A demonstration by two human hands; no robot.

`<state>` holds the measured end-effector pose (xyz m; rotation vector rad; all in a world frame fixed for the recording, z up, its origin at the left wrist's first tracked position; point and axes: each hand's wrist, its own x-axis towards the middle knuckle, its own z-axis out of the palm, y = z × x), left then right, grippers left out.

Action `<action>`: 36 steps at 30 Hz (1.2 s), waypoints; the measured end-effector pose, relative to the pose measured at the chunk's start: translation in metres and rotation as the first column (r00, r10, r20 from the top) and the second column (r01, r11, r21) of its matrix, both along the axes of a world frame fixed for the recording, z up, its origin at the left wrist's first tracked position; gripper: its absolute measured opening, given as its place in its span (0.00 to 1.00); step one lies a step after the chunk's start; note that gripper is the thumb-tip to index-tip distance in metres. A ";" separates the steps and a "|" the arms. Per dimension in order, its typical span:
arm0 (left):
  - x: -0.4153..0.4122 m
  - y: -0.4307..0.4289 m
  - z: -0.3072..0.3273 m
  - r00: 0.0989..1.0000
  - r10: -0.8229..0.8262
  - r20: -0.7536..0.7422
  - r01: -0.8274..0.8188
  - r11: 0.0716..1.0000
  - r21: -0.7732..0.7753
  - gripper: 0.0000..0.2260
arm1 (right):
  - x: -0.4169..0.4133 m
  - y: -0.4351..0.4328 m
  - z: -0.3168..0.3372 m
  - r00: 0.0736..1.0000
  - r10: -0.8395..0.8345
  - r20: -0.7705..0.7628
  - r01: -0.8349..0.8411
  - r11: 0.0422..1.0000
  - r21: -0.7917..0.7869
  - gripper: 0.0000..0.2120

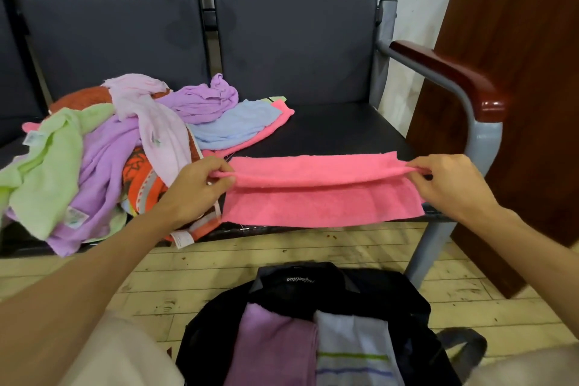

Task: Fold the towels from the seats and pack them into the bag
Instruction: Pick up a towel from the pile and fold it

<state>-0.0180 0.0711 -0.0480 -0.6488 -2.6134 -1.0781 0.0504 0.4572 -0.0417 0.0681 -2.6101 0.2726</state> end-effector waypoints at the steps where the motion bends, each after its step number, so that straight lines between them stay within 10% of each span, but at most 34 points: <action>1: 0.003 -0.002 0.001 0.999 -0.006 0.032 0.006 1.000 -0.023 0.08 | 0.005 0.000 0.000 0.999 -0.004 0.045 0.003 1.000 0.015 0.09; 10: 0.008 0.001 -0.015 0.958 -0.035 0.285 0.085 0.983 -0.165 0.08 | 0.019 0.001 -0.011 0.815 -0.049 0.578 -0.025 0.993 0.119 0.15; 18: -0.024 0.021 -0.030 0.918 0.323 0.231 -0.262 0.929 -0.260 0.11 | -0.008 0.009 -0.028 0.858 -0.237 0.457 0.309 0.947 -0.089 0.16; 28: -0.032 0.043 -0.020 0.803 0.402 0.441 -0.249 0.897 -0.365 0.19 | -0.035 -0.001 -0.032 0.755 -0.332 0.566 0.455 0.886 -0.086 0.18; 32: -0.030 0.043 -0.015 0.806 0.332 0.490 -0.374 0.927 -0.014 0.22 | -0.039 -0.021 -0.026 0.853 -0.215 0.477 0.423 0.818 -0.389 0.14; 36: -0.033 0.027 -0.008 0.618 -0.018 0.786 -0.598 0.638 0.485 0.06 | -0.049 -0.035 -0.022 0.917 -0.111 0.382 0.390 0.440 -0.809 0.13</action>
